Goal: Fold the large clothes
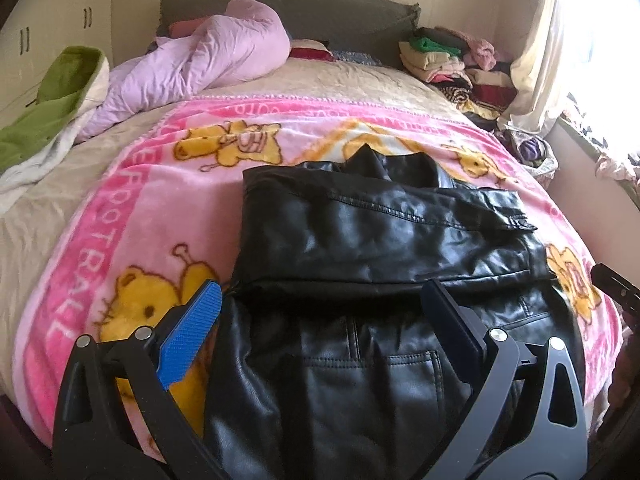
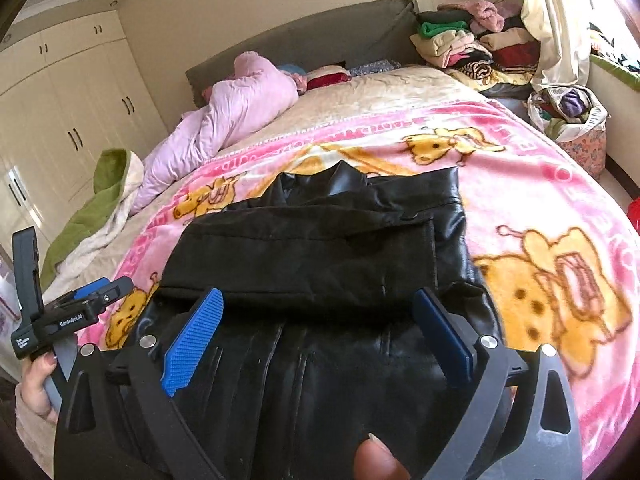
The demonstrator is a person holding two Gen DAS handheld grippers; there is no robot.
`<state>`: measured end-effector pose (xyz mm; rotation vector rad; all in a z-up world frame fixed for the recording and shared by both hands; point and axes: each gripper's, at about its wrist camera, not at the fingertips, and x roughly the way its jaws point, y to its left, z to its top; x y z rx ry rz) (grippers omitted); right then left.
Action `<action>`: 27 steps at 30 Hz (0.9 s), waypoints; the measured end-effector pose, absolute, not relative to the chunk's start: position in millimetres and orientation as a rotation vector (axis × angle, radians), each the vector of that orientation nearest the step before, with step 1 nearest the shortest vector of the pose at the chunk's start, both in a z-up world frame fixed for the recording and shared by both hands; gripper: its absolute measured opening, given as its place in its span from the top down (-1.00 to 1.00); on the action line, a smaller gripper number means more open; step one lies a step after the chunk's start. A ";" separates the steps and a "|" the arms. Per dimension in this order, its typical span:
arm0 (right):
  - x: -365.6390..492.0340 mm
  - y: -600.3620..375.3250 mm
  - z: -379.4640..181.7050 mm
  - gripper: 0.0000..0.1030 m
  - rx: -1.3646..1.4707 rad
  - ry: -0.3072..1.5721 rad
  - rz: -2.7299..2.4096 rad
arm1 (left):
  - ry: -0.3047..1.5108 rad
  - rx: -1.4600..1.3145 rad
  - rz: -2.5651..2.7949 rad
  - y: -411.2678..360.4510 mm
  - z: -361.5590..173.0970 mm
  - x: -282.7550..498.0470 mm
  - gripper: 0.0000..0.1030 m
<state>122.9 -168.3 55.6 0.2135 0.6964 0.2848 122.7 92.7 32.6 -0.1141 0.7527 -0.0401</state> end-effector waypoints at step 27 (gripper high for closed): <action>60.8 -179.3 62.8 -0.87 0.172 0.704 0.275 | 0.766 -0.049 -0.005 91.8 25.6 51.4 -0.82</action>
